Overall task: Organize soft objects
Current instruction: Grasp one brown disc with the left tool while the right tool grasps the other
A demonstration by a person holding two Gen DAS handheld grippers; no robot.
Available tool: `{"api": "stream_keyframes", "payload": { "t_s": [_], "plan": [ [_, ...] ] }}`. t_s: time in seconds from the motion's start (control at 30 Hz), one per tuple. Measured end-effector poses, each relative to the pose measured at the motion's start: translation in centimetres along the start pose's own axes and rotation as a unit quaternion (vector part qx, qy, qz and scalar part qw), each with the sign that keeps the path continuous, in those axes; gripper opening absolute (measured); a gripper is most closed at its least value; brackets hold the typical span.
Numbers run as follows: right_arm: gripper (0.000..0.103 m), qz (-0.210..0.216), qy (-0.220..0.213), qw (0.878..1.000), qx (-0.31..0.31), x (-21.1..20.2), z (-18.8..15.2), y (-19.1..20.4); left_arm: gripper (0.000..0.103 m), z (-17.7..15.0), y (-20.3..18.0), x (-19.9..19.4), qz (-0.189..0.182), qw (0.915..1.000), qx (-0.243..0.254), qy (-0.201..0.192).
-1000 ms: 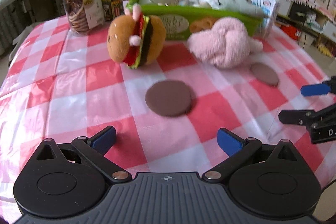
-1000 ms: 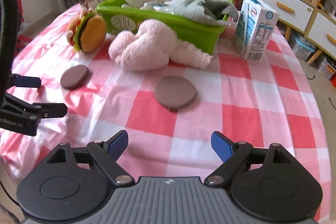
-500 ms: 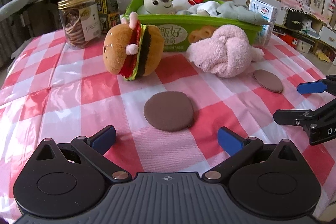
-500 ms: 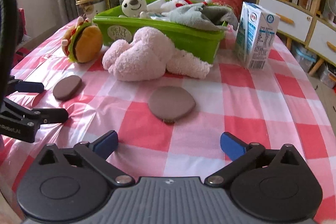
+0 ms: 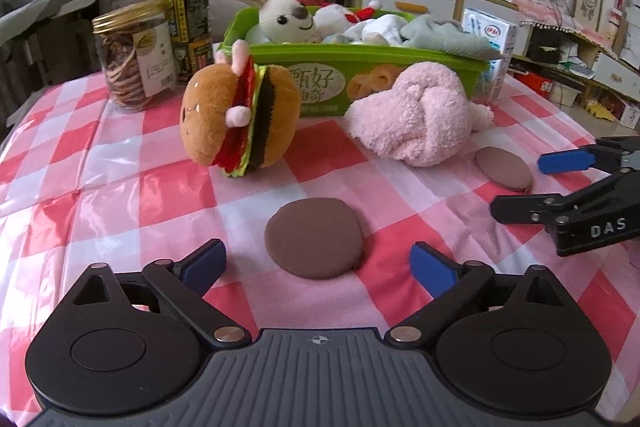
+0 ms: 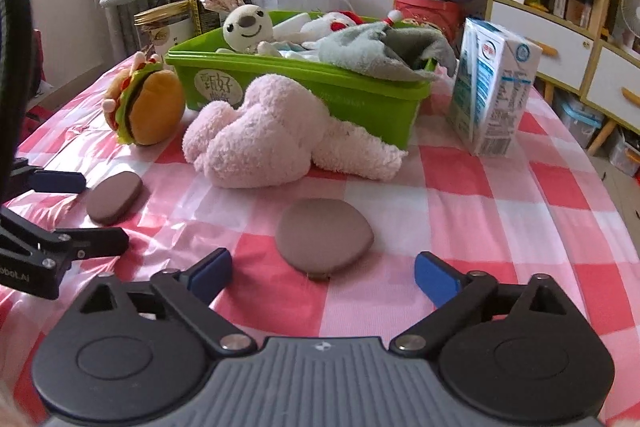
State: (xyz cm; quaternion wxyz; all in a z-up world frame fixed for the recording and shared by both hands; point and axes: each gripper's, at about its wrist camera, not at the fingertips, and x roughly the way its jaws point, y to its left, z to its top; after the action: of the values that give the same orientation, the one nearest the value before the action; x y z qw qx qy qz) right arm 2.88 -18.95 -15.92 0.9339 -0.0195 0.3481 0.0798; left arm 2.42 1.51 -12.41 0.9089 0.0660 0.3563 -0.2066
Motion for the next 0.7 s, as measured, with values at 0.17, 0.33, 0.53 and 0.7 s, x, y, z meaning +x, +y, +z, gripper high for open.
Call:
{"api": "stream_keyframes", "payload": {
  "t_s": [0.17,0.33,0.53,0.7],
  "plan": [
    [0.06,0.006,-0.003,1.0,-0.002,0.1,0.5,0.1,0.083,0.2,-0.1,-0.1,-0.01,0.9999,0.0,-0.005],
    [0.044,0.008,-0.004,1.0,-0.004,0.1,0.8,0.1,0.074,0.5,-0.1,-0.2,-0.011,0.9999,-0.008,-0.003],
    [0.032,0.012,-0.003,1.0,-0.012,0.0,1.0,0.2,0.063,1.0,0.2,0.0,-0.007,0.9997,-0.022,0.002],
    [0.031,0.013,0.001,1.0,-0.011,-0.1,1.1,0.2,0.053,1.2,0.1,0.0,0.0,0.9998,-0.02,0.006]
  ]
}}
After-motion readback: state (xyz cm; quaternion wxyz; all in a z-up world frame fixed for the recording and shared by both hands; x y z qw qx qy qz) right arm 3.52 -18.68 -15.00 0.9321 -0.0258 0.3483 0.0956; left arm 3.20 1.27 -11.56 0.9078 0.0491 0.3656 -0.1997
